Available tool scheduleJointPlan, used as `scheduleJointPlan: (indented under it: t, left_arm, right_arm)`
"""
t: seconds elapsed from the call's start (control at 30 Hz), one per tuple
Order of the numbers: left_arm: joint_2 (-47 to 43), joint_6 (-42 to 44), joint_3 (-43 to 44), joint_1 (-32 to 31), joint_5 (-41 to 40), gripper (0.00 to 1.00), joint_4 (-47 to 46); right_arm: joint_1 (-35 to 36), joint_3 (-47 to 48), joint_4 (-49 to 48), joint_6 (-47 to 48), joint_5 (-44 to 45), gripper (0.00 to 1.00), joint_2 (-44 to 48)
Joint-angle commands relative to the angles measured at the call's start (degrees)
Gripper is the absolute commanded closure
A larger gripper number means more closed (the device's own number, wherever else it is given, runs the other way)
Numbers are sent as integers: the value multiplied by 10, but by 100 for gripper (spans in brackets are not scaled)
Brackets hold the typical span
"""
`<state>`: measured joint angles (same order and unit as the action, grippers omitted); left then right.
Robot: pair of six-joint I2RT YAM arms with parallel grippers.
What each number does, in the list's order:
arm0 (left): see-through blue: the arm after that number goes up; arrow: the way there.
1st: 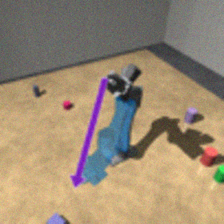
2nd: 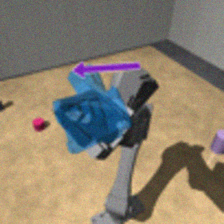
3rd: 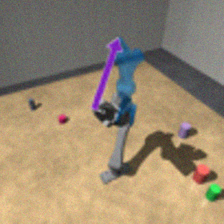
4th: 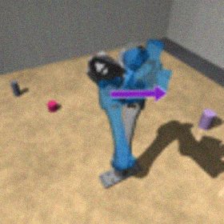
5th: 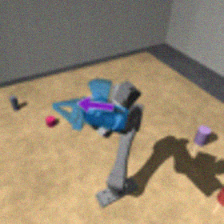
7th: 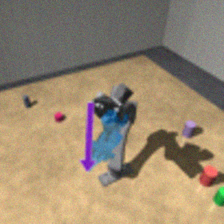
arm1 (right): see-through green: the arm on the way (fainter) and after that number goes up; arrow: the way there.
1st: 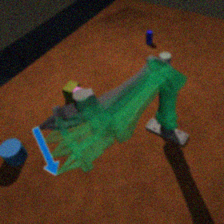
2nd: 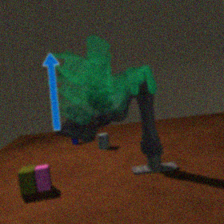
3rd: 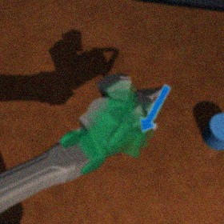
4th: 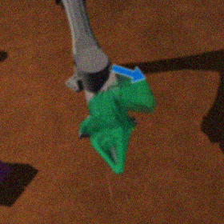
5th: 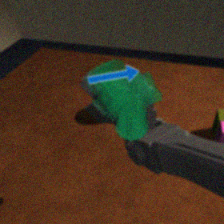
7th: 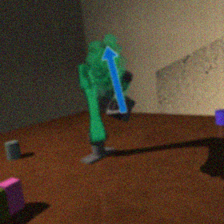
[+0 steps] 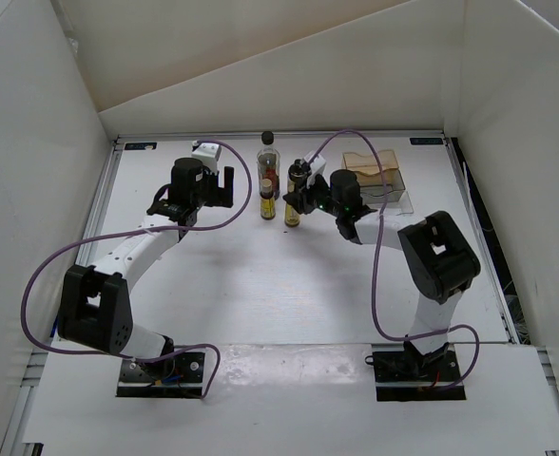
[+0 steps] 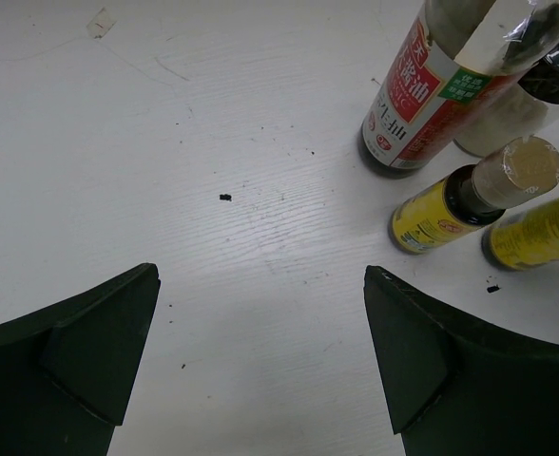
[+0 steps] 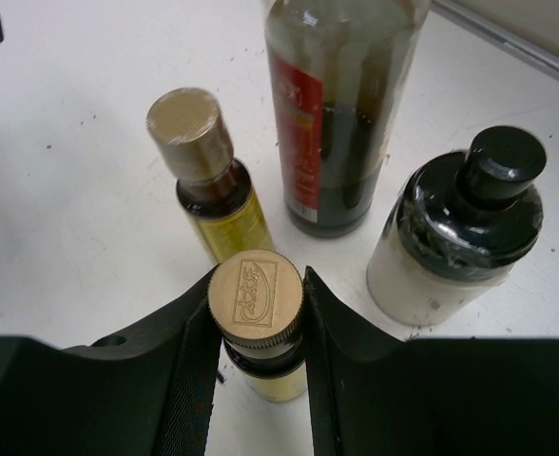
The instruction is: Organize the condiment bottles
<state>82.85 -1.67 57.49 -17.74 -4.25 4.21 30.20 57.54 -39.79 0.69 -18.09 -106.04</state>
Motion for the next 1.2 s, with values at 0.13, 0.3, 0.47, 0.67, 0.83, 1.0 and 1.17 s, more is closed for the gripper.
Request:
scheduleJointPlan:
  t: [0.13,0.3,0.47,0.67,0.83,1.0,1.17]
  left_arm:
    - [-5,-12,2,-10,-1,0,-24]
    - [-7,-15,6,-18,-1,0,-28]
    - [-1,-19,10,-30,-1,0,-34]
    - [11,-17,27,-34,-1,0,-32]
    - [27,-8,41,-34,-5,0,-25]
    - [48,6,64,-34,-9,0,-18]
    - [66,12,83,-31,-10,0,-15]
  right_arm:
    - [9,-7,80,73,19,100,127]
    - [-15,-16,116,101,31,100,196]
    - [-81,-7,137,115,33,100,227]
    - [-156,37,111,109,16,100,181]
    - [-186,96,65,79,2,100,98]
    - [-196,184,66,66,2,100,24]
    - [-217,255,67,56,5,100,-24]
